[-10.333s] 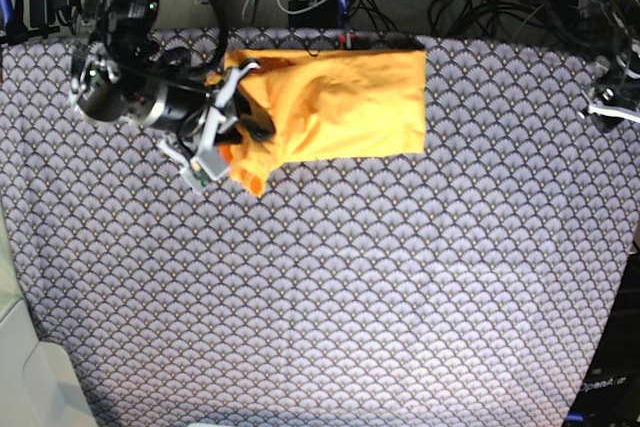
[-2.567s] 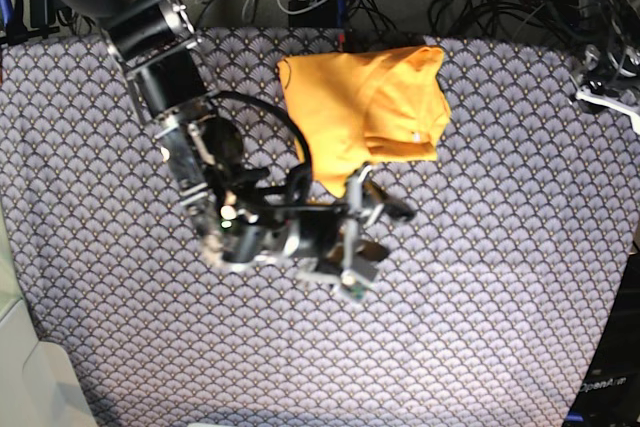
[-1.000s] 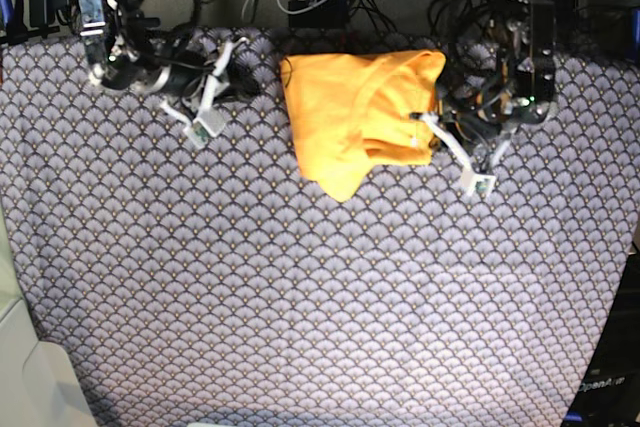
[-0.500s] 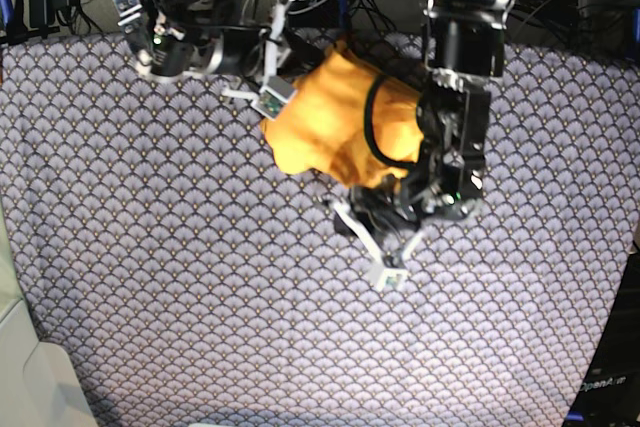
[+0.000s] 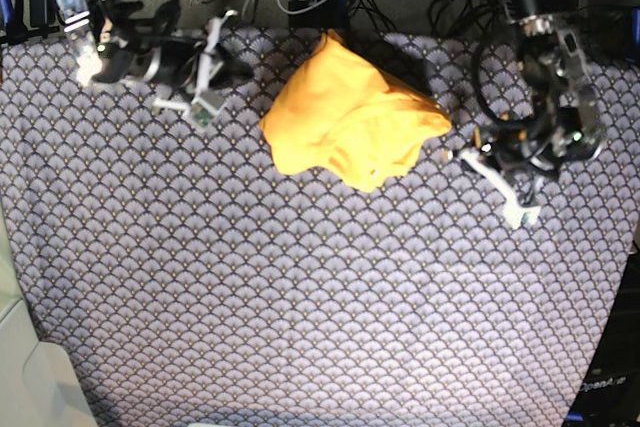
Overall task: Fold the T-shirt properly
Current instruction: 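Grasp and straighten the bundle with both grippers, then release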
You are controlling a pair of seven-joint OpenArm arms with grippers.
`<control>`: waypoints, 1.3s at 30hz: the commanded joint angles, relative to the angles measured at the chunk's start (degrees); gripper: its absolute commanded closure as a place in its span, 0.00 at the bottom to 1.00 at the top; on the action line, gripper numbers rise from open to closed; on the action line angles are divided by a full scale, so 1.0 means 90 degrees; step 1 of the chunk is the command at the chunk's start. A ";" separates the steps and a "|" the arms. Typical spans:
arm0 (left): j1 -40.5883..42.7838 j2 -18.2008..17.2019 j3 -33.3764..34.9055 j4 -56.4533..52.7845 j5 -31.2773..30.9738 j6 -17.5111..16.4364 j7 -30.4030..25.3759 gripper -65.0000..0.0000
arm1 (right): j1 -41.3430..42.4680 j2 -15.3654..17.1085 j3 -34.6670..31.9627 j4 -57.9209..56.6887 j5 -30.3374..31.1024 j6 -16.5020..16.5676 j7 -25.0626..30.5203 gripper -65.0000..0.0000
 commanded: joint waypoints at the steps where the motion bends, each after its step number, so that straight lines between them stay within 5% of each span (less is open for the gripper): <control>1: 0.0109 -0.0051 -0.0040 0.0317 -0.0128 -0.0025 0.0076 1.00 | 0.0055 0.0028 0.0108 0.0131 0.0133 0.0043 0.0154 1.00; 14: 0.1388 0.0213 0.0380 0.0718 -0.0128 0.0004 0.0115 1.00 | 0.1305 -0.0109 0.0147 0.0004 0.0123 0.0043 0.0105 1.00; 25: 0.1154 0.0965 0.0546 0.0356 0.0722 0.0033 -0.0266 1.00 | 0.1892 -0.0265 -0.0742 -0.0875 0.0123 0.0043 0.0164 1.00; 31: 0.0744 0.1062 0.0536 -0.0787 0.0722 0.0014 -0.0862 1.00 | 0.1833 -0.0578 -0.0811 -0.0894 0.0123 0.0043 0.0154 1.00; 39: 0.0245 0.1541 0.0516 -0.1080 0.0722 0.0024 -0.0999 1.00 | 0.1589 -0.0510 -0.1143 -0.0836 0.0123 0.0043 0.0154 1.00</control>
